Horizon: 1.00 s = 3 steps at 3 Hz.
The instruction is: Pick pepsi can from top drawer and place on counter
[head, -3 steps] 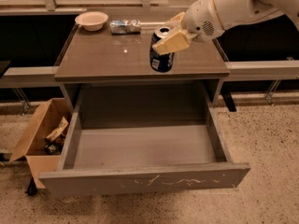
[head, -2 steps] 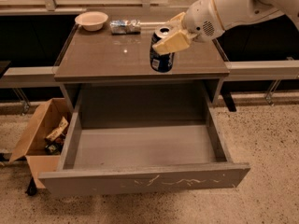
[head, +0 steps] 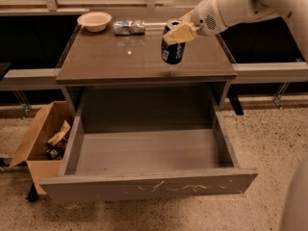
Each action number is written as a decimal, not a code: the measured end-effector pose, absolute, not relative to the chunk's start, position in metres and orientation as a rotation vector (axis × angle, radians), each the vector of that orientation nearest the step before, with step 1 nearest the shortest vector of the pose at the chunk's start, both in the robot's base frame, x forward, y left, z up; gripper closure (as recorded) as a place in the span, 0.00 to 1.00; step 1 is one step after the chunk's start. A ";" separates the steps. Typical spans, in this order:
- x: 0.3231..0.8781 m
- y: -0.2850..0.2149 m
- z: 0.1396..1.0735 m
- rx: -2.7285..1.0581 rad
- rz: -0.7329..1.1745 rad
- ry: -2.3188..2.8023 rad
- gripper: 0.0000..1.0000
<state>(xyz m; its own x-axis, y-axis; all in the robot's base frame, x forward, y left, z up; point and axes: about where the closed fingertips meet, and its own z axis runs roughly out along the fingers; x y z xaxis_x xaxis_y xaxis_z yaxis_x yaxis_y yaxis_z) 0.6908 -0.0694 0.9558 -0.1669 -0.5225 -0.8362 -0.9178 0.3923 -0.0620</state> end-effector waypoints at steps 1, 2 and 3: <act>0.728 -0.078 0.941 -1.174 0.613 1.900 1.00; 0.753 -0.078 0.928 -1.145 0.619 1.955 1.00; 0.767 -0.074 0.915 -1.138 0.639 1.992 0.85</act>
Offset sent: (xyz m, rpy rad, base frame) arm 0.1018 -0.0191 -0.0322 -0.0148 0.1442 -0.1376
